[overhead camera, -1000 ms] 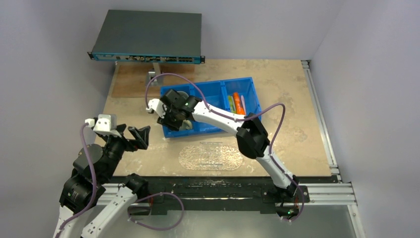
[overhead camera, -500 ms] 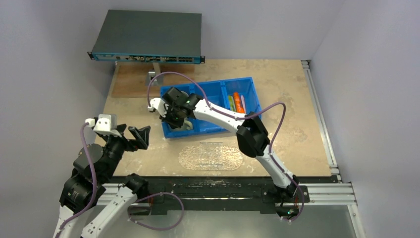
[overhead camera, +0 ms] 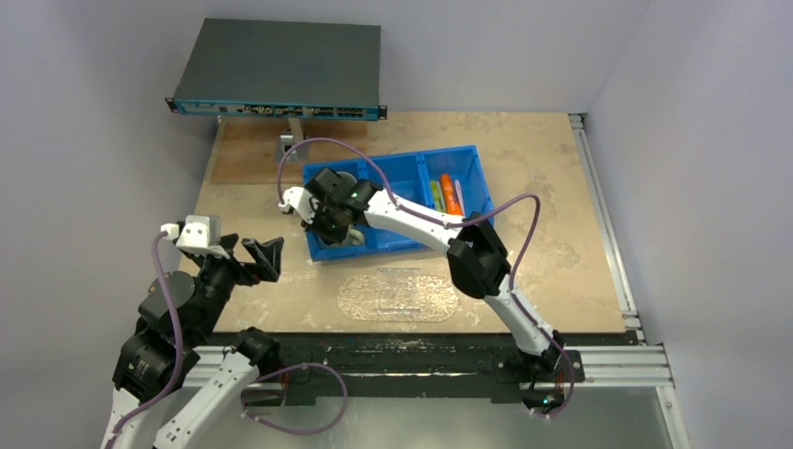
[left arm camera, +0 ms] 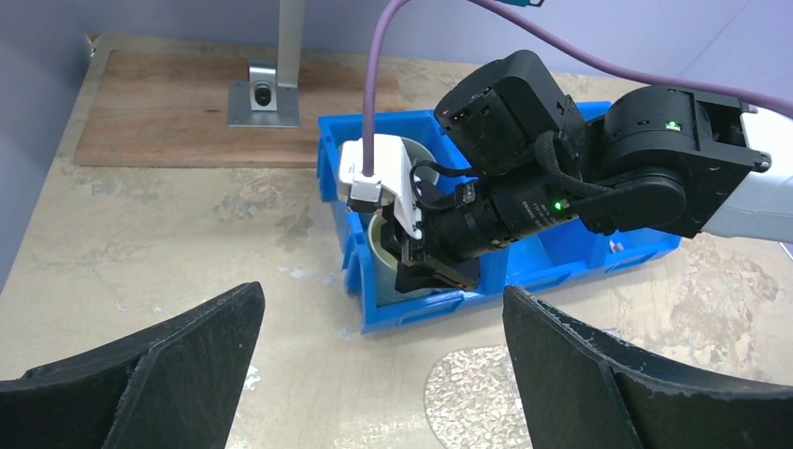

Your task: Prepare toiletry sets of a toothbrush and toothpaste on the tray

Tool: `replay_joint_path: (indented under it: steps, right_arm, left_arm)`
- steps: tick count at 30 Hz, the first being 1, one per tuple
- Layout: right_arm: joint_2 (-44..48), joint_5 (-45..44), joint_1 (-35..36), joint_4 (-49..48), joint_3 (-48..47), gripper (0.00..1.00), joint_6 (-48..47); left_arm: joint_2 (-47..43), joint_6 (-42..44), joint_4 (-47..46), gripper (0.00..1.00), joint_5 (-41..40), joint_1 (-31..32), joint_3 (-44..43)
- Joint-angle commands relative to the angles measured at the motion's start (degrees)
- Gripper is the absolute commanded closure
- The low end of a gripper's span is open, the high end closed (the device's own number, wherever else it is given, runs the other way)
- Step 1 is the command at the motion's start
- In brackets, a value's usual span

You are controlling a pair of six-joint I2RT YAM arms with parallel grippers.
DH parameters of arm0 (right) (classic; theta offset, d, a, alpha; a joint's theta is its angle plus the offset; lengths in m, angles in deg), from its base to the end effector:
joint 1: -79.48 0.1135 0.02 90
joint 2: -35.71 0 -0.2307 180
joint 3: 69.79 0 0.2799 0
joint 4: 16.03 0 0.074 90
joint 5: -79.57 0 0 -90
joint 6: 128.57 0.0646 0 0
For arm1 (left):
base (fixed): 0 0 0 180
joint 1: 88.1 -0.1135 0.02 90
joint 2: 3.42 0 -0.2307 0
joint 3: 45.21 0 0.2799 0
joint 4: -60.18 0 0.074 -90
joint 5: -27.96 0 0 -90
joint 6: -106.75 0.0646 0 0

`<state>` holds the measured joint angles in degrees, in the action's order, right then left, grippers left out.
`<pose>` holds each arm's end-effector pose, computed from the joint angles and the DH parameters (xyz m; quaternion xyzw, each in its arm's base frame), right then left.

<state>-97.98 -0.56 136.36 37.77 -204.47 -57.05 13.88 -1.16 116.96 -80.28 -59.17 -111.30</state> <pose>0.2871 0.4603 0.1755 -0.5989 0.7306 0.1815 0.2732 0.1132 -0.0395 0.3739 -0.0320 0.7517 -0.1477 0.6420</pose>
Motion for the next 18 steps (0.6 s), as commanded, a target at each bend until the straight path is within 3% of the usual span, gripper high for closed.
replay_joint_path:
  steps: [1,18]
  right_arm:
    - [10.0,-3.8,0.1,-4.8,0.1,1.00,1.4]
    - [16.9,-7.4,0.9,-8.0,0.4,1.00,2.7]
  left_arm:
    - [0.9,0.6,-1.3,0.00,0.5,-0.4,0.2]
    - [0.7,0.6,-1.3,0.00,0.6,-0.5,0.2]
